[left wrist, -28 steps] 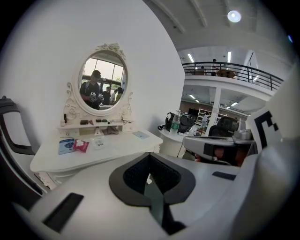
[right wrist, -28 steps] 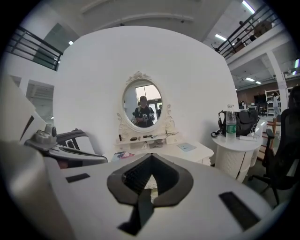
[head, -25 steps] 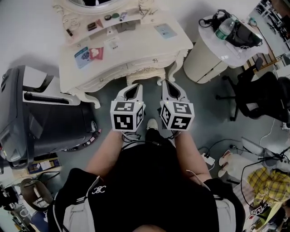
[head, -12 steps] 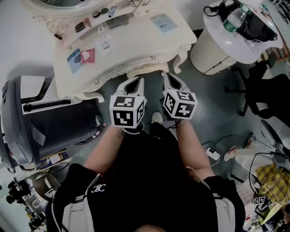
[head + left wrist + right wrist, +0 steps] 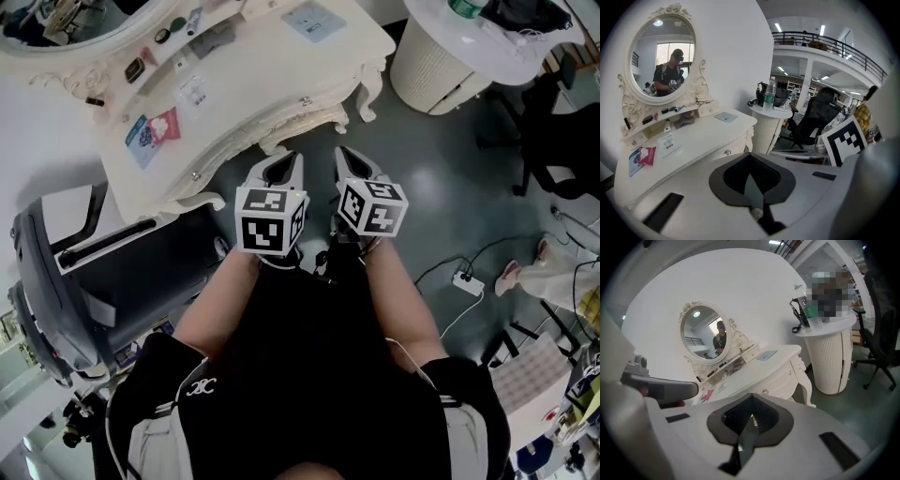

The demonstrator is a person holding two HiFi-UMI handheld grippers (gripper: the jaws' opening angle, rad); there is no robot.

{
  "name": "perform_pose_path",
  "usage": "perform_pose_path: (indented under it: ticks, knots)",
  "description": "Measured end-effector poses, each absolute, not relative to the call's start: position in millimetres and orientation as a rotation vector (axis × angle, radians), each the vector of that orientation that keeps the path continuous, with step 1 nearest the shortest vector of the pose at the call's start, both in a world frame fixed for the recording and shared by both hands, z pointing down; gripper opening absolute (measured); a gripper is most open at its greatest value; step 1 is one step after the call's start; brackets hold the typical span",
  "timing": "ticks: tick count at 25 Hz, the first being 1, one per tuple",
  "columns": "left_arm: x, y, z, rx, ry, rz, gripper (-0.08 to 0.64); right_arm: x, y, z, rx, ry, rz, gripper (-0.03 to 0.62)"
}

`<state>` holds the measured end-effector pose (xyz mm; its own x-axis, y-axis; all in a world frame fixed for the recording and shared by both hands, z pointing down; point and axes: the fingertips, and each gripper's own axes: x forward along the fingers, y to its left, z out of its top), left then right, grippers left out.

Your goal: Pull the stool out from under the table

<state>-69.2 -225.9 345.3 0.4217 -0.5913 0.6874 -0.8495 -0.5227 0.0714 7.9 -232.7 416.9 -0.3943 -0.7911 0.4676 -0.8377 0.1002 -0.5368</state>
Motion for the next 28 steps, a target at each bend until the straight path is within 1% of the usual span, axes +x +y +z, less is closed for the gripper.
perform_pose_path:
  ticks: [6,12,18,23,28]
  knots:
    - [-77.5,-238.2,373.8,2.302,-1.143,0.929,-0.003,-6.5,-234.1,452.7,1.761,-2.258,1.384,0.002]
    - [-98.2,-253.4,443.6,2.28,-1.039,1.062,-0.003,-20.9,-245.3,505.8,1.852,-2.167,1.448,0.002]
    - [-114.2,-278.5,546.9,2.24,-0.974,1.152,-0.003,-32.7,-263.3,603.0,1.885,-2.069,1.493,0.002]
    - [-126.2,-304.5,631.6,2.212,-0.963,1.239,-0.003,-51.5,-278.4,692.8,1.88,-1.999,1.613,0.002]
    - [-139.8,-317.6,689.5,2.175,-0.938,1.335,-0.003,-75.2,-301.0,759.3,1.869,-2.03,1.729,0.002]
